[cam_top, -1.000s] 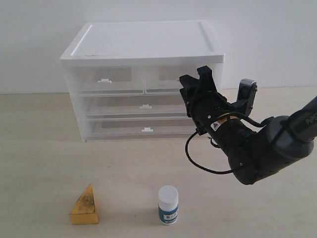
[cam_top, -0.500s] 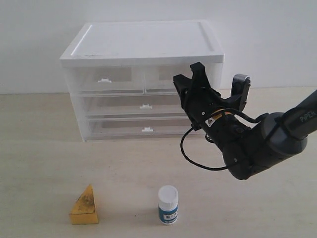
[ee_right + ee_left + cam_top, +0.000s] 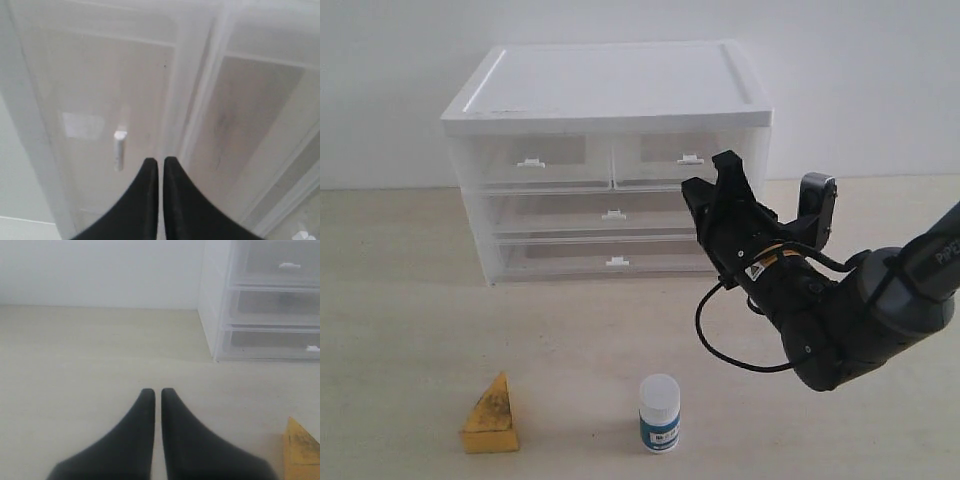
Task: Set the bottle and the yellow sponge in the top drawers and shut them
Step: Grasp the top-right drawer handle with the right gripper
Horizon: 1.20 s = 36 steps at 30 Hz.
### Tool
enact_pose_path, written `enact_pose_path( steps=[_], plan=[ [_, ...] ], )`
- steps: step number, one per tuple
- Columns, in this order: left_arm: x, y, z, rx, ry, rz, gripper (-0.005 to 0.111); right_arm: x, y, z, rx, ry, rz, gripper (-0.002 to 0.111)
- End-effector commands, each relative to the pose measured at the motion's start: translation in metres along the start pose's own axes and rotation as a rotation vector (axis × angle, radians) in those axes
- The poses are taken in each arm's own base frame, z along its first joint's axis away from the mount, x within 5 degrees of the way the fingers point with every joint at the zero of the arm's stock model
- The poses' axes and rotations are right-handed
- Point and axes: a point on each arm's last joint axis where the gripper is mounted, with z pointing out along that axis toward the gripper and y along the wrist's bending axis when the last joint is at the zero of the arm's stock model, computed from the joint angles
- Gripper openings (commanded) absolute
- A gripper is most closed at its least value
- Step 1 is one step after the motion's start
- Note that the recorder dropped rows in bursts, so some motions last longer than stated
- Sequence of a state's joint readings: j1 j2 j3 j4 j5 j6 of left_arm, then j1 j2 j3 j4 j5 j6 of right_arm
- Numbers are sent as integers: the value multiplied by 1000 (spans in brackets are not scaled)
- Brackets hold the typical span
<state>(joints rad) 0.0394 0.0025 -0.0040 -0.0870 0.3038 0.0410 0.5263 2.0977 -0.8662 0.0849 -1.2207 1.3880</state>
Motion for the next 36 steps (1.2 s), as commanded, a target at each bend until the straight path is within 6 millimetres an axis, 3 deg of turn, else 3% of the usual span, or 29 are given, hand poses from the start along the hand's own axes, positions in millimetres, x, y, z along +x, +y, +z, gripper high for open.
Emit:
enact_pose_path(
  steps=[1, 3, 5, 9, 12, 22, 25, 27, 36],
  plan=[
    [0, 0, 0, 2, -10, 7, 4, 4, 1, -2, 2, 2, 23, 2],
    [0, 0, 0, 2, -10, 7, 4, 4, 1, -2, 2, 0, 31, 26],
    [0, 0, 0, 2, -10, 7, 4, 4, 1, -2, 2, 0, 33, 39],
    [0, 0, 0, 2, -10, 7, 4, 3, 8, -2, -15, -2, 26, 31],
    [0, 0, 0, 2, -10, 7, 4, -1, 19, -1, -42, -28, 3, 31],
    [0, 0, 0, 2, -10, 7, 4, -5, 30, 11, -90, -74, -5, 30],
    [0, 0, 0, 2, -10, 7, 4, -6, 30, 11, -87, -83, -24, 17],
    [0, 0, 0, 2, -10, 7, 4, -6, 30, 11, -87, -84, -34, 2],
    [0, 0, 0, 2, -10, 7, 4, -5, 30, 11, -87, -78, -57, 0]
  ],
)
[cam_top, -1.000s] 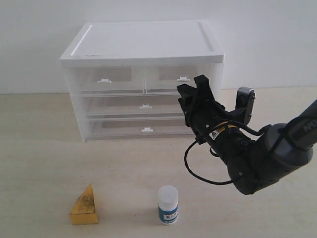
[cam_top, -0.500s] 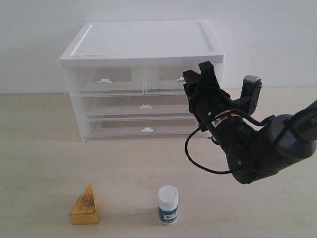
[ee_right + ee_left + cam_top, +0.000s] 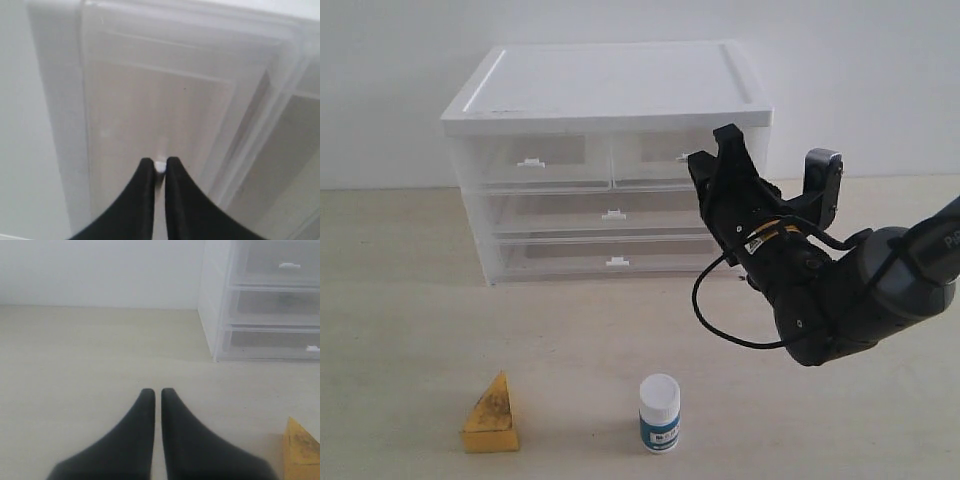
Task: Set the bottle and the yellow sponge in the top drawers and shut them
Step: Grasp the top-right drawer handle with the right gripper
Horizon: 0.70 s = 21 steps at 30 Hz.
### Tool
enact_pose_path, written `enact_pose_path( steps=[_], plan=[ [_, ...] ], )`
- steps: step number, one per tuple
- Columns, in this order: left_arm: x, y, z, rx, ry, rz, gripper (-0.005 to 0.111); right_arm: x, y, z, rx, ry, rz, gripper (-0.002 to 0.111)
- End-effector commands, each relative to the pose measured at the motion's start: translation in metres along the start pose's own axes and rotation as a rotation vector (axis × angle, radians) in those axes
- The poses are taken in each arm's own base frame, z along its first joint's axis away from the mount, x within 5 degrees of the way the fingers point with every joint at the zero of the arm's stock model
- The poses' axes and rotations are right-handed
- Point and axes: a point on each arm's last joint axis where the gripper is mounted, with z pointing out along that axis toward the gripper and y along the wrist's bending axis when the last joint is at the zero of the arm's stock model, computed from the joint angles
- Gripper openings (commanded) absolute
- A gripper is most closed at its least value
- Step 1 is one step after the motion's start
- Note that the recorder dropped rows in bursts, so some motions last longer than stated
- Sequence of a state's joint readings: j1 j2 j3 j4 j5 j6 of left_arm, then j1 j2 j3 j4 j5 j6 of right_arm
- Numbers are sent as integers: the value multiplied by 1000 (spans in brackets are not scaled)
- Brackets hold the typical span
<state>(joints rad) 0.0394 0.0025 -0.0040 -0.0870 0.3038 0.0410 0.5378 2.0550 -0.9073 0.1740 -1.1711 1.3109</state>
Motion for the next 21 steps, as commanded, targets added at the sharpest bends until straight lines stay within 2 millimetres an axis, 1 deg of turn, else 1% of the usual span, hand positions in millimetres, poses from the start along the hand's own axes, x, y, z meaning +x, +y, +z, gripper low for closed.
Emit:
enact_pose_path(
  steps=[1, 5, 9, 13, 16, 21],
  plan=[
    [0, 0, 0, 2, -10, 7, 4, 0, 11, 2, -72, -2, -18, 0],
    [0, 0, 0, 2, -10, 7, 4, 2, 11, 2, -74, 12, -16, 0],
    [0, 0, 0, 2, -10, 7, 4, 5, 5, -6, -37, -1, 14, 0],
    [0, 0, 0, 2, -10, 7, 4, 5, 2, -9, -24, 5, 17, 0],
    [0, 0, 0, 2, -10, 7, 4, 6, 6, -9, -37, 18, 17, 0],
    [0, 0, 0, 2, -10, 7, 4, 2, 20, -14, -63, 16, 10, 0]
  ],
)
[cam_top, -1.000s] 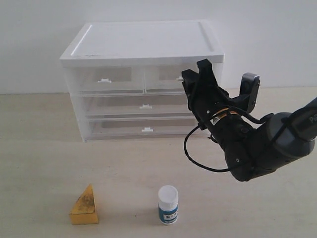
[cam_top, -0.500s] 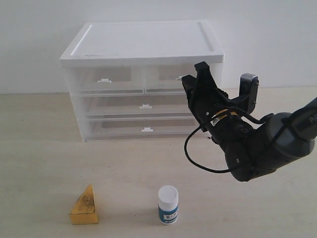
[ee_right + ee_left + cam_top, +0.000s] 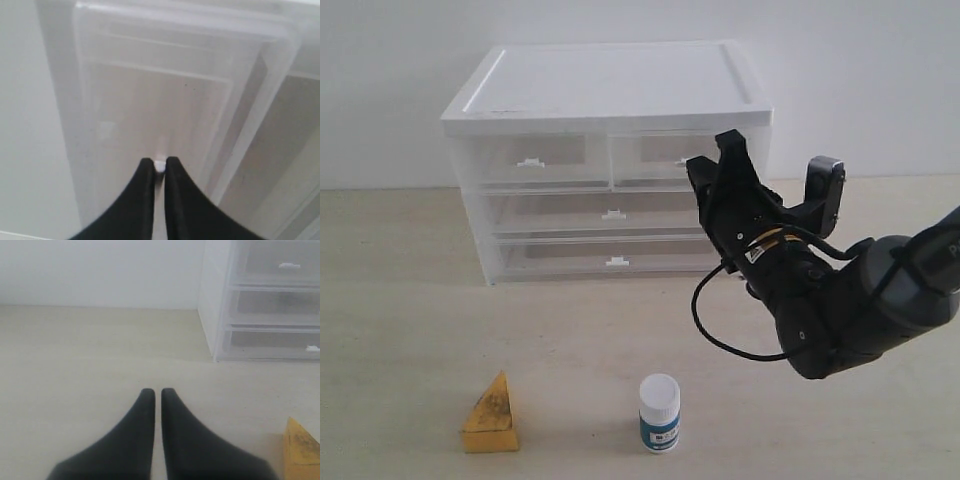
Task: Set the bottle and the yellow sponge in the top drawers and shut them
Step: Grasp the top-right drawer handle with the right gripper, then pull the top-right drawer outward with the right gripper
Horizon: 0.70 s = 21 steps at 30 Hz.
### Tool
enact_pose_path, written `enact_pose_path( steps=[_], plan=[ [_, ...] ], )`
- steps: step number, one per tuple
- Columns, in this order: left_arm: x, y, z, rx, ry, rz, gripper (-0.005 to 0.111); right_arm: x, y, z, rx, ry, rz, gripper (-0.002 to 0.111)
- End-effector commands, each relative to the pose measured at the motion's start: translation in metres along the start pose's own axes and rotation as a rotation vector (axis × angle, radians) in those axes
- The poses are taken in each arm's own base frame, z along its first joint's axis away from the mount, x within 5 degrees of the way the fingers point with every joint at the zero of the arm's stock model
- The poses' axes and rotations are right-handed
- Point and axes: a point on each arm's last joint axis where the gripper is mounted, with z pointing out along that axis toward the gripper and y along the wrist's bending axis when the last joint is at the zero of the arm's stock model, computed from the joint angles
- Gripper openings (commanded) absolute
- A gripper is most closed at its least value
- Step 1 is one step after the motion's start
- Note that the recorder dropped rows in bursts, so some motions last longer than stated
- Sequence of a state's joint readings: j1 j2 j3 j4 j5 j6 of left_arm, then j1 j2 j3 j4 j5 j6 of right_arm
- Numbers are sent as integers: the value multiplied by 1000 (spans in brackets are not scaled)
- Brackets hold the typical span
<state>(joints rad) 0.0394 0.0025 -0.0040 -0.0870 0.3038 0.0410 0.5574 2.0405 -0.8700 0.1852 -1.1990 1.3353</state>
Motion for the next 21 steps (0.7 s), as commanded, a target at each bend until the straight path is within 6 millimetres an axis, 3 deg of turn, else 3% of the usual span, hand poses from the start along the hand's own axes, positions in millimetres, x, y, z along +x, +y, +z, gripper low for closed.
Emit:
enact_pose_path(
  steps=[1, 10, 21],
  plan=[
    [0, 0, 0, 2, -10, 7, 4, -3, 20, -7, -58, 10, -22, 0],
    [0, 0, 0, 2, -10, 7, 4, -7, 25, -25, -36, 12, -29, 0],
    [0, 0, 0, 2, -10, 7, 4, -3, 23, -28, -33, 53, -33, 3]
  ],
)
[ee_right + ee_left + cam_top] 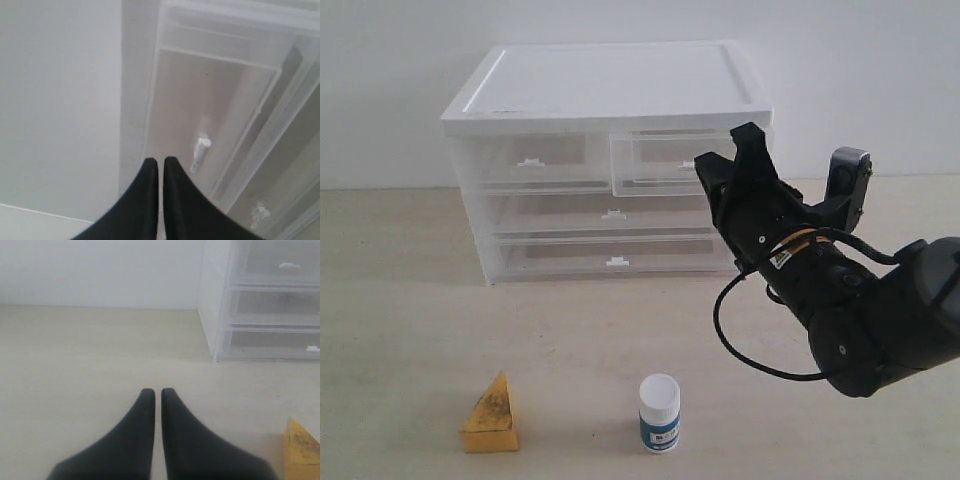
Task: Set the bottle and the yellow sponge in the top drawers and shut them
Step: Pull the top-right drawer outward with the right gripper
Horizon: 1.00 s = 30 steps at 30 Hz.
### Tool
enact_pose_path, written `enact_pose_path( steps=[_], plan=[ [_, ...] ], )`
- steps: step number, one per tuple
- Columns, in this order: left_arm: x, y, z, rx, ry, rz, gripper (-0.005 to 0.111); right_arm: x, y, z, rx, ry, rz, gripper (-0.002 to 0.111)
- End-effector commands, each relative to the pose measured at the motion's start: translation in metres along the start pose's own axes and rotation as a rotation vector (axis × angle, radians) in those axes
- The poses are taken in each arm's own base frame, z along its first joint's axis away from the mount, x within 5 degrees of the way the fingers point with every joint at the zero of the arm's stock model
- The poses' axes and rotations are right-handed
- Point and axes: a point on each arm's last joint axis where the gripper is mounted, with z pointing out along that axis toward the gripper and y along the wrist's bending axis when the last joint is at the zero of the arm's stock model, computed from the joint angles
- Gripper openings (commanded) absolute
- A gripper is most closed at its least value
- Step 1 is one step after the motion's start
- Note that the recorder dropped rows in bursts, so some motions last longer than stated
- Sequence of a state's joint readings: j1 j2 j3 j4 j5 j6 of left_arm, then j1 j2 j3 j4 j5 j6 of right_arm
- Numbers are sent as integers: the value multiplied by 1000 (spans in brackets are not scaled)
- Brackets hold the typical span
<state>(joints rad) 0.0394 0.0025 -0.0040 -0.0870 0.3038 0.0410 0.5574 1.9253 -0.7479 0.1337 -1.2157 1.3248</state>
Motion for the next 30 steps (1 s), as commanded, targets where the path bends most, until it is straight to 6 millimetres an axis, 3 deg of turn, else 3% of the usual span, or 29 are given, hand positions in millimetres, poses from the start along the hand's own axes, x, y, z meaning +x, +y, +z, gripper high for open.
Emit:
enact_pose_path(
  steps=[1, 6, 18, 30],
  plan=[
    [0, 0, 0, 2, -10, 7, 4, 0, 3, -1, -12, 7, -9, 7],
    [0, 0, 0, 2, -10, 7, 4, 1, 0, 3, -9, 3, -24, 29],
    [0, 0, 0, 2, -10, 7, 4, 4, -12, 16, 33, -4, -22, 28],
    [0, 0, 0, 2, -10, 7, 4, 1, -9, 25, 56, -36, -25, 28]
  ],
)
